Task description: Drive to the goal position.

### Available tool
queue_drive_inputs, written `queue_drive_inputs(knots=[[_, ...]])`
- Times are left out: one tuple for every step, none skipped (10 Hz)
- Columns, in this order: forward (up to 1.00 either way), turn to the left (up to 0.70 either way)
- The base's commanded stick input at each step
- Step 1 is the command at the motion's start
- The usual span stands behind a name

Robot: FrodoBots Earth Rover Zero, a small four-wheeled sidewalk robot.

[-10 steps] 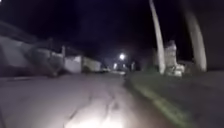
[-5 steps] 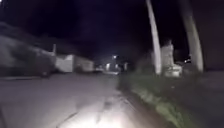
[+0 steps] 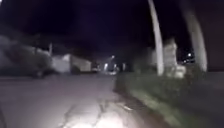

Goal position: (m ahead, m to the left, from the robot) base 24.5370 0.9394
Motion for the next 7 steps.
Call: queue_drive_inputs(knots=[[0.70, 0.03], [0.70, 0.03], [0.70, 0.03], [0.70, 0.03], [0.70, 0.03], [0.70, 0.03], [0.70, 0.03]])
